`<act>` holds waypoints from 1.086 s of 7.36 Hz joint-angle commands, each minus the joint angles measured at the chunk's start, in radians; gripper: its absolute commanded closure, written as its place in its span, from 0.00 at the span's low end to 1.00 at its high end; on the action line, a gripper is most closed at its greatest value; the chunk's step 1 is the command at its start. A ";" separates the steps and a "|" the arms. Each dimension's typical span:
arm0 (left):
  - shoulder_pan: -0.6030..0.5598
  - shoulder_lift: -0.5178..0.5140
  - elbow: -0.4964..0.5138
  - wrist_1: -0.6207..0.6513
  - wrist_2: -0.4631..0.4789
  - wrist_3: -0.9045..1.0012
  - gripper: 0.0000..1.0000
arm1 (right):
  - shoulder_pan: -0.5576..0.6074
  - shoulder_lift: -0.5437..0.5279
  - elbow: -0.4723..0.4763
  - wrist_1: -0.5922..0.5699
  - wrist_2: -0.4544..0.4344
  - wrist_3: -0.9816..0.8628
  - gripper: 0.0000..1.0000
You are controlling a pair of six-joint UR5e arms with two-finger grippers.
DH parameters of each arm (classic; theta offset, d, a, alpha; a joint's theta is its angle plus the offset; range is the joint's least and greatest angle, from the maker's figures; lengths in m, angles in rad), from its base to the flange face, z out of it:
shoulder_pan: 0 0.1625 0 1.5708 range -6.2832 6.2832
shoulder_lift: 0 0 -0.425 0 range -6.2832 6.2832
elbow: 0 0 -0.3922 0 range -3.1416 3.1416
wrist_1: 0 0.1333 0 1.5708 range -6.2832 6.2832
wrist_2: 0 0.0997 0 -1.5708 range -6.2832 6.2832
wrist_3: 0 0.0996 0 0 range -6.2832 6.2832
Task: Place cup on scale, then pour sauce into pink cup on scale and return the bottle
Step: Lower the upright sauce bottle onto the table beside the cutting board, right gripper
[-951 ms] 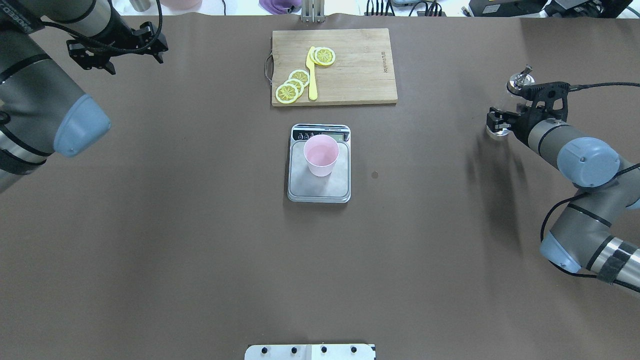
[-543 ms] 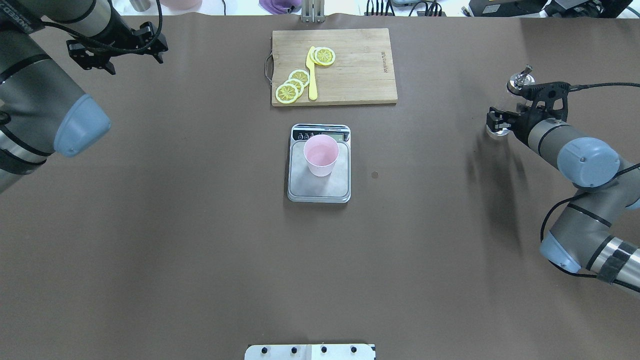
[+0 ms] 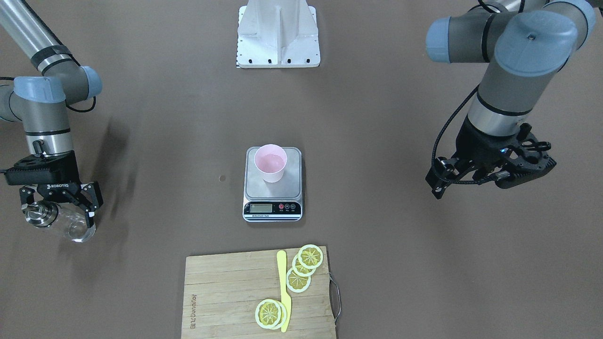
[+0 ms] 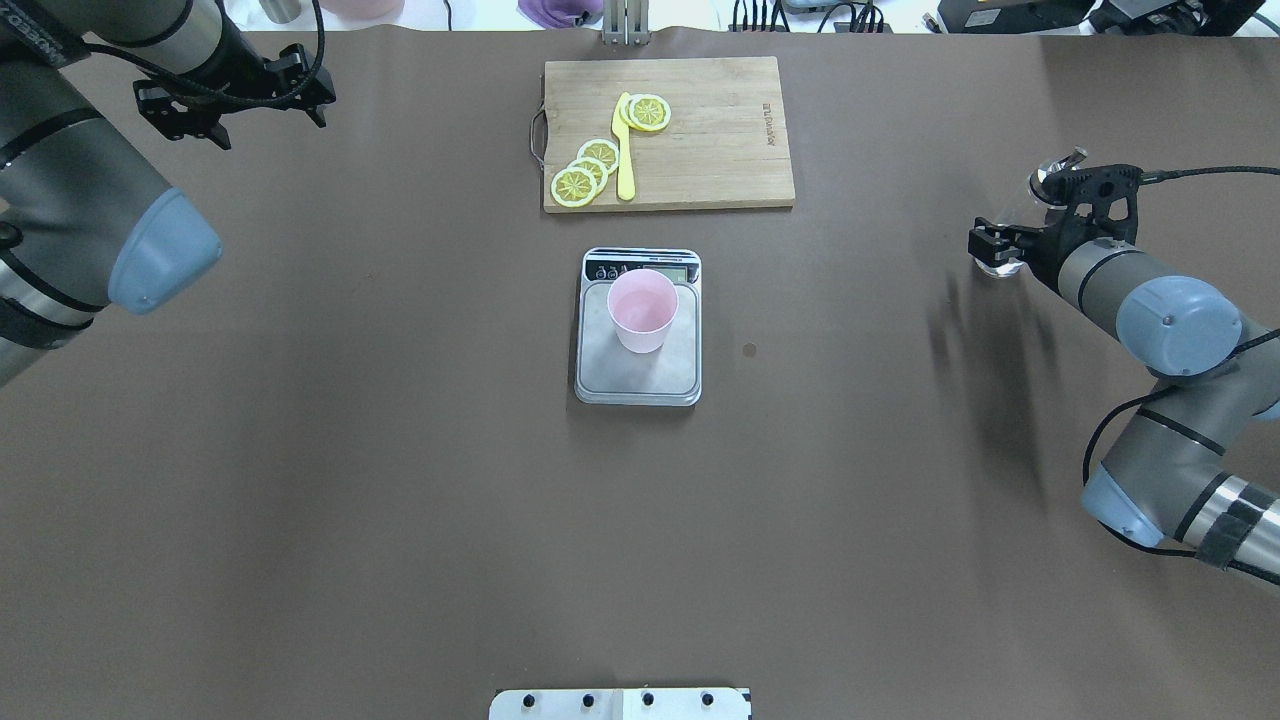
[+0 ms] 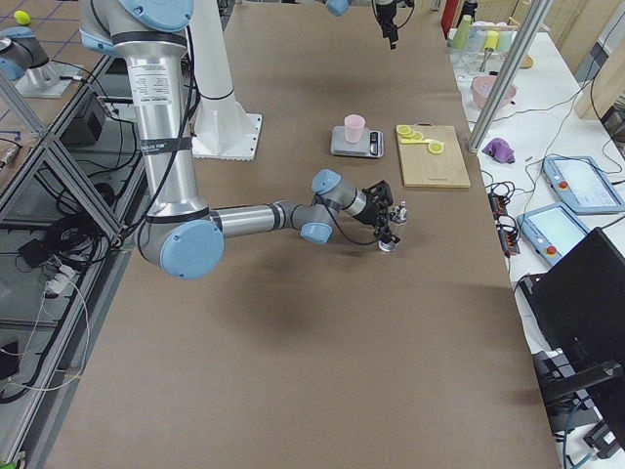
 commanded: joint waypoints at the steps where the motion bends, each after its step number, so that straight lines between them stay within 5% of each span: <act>1: 0.000 -0.001 0.001 0.000 0.000 0.000 0.02 | 0.000 -0.008 0.005 0.001 0.002 0.000 0.01; 8: 0.009 0.000 0.002 0.000 0.023 -0.006 0.02 | -0.021 -0.195 0.218 0.009 0.040 0.048 0.01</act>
